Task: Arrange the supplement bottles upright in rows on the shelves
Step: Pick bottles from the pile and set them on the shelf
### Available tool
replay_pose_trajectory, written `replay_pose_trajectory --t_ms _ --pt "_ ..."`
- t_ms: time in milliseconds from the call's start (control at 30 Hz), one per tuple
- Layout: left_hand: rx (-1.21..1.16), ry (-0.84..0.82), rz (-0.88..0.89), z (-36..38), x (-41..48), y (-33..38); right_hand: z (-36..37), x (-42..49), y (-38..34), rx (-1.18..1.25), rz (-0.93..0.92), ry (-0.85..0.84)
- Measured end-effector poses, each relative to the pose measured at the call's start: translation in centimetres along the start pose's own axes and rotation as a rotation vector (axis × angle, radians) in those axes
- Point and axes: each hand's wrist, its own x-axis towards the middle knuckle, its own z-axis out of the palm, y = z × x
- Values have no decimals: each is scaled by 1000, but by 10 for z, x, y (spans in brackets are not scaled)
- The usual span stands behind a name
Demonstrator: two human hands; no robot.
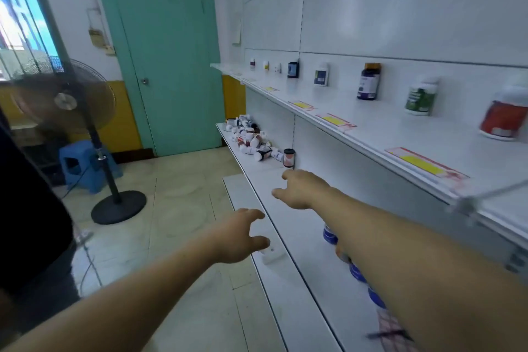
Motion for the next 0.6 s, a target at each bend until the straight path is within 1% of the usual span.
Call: replay_pose_trajectory --t_ms 133,267,500,600 --pt "4 -18 -38 -18 82 -42 10 102 1 44 38 -47" --pt "-30 -32 -51 -38 151 -86 21 189 -11 98 80 -42" --pt "20 -107 -11 -58 285 -186 62 336 -27 94 144 -62" --pt "1 -160 32 -67 349 -235 82 400 -33 95 219 -71"
